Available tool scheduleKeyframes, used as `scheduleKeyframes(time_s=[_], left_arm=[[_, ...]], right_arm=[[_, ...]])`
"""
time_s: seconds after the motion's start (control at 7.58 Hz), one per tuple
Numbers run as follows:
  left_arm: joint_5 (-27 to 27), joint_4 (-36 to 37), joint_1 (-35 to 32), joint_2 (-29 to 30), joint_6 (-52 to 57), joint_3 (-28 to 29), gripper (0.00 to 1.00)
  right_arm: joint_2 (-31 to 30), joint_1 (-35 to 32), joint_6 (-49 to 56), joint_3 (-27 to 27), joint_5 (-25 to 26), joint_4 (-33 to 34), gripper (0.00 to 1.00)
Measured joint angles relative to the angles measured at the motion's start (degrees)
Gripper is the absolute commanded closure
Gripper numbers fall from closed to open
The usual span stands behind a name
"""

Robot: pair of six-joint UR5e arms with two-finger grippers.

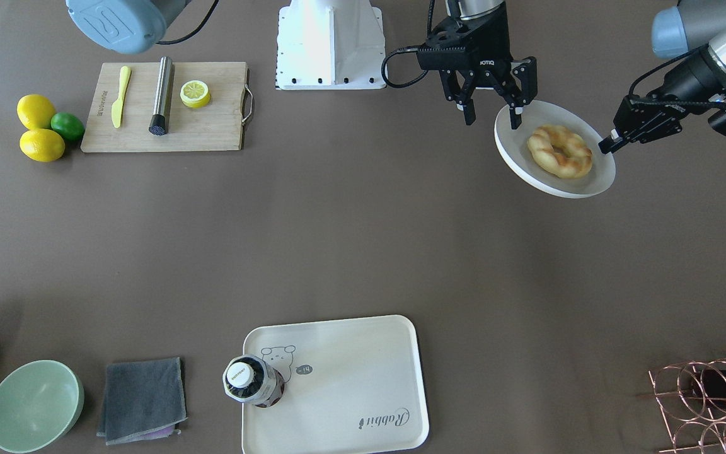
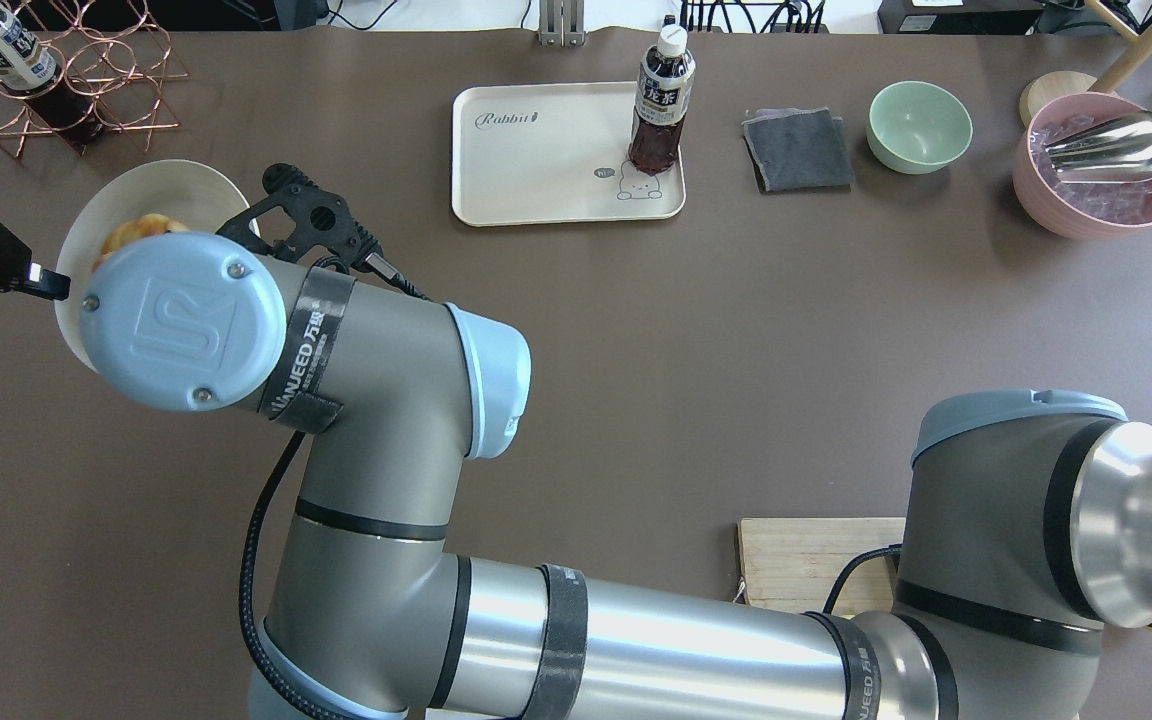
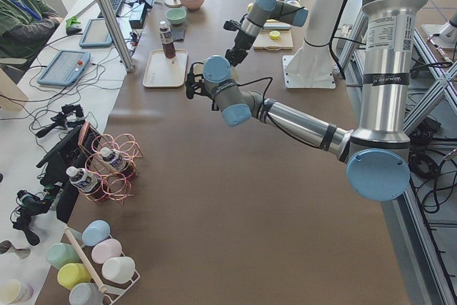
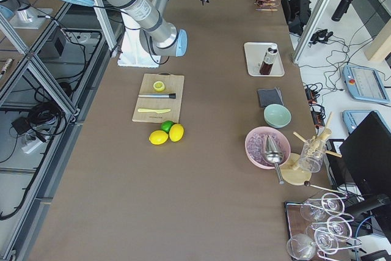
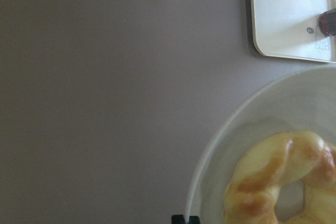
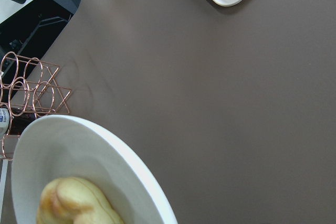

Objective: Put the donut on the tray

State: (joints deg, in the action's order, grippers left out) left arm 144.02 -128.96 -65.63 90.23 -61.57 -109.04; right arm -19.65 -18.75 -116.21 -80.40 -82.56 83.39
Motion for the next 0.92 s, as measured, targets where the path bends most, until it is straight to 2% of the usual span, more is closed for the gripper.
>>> scheduleKeyframes(time_s=[0.26,0.53,0.66,0.92], left_arm=[[-2.5,0.6,0.5,0.7,0.0,1.2,1.00],[-5.4,4.3,1.6,3.6,-0.2,2.4,1.00],[-6.9,9.0,2.3,6.6,-0.7,2.9,1.00],[-8.7,17.6,3.7,17.1,-7.9,7.1,1.00]], right_arm=[[-0.7,-3.5,3.3,-2.8,-6.5,3.6,0.00],[-3.3,-7.0,7.7,-8.0,-11.8,7.4,0.00],[-5.2,-10.0,10.9,-10.0,-15.8,9.3,0.00],[-8.9,-16.9,22.2,-11.4,-23.2,14.9,0.00]])
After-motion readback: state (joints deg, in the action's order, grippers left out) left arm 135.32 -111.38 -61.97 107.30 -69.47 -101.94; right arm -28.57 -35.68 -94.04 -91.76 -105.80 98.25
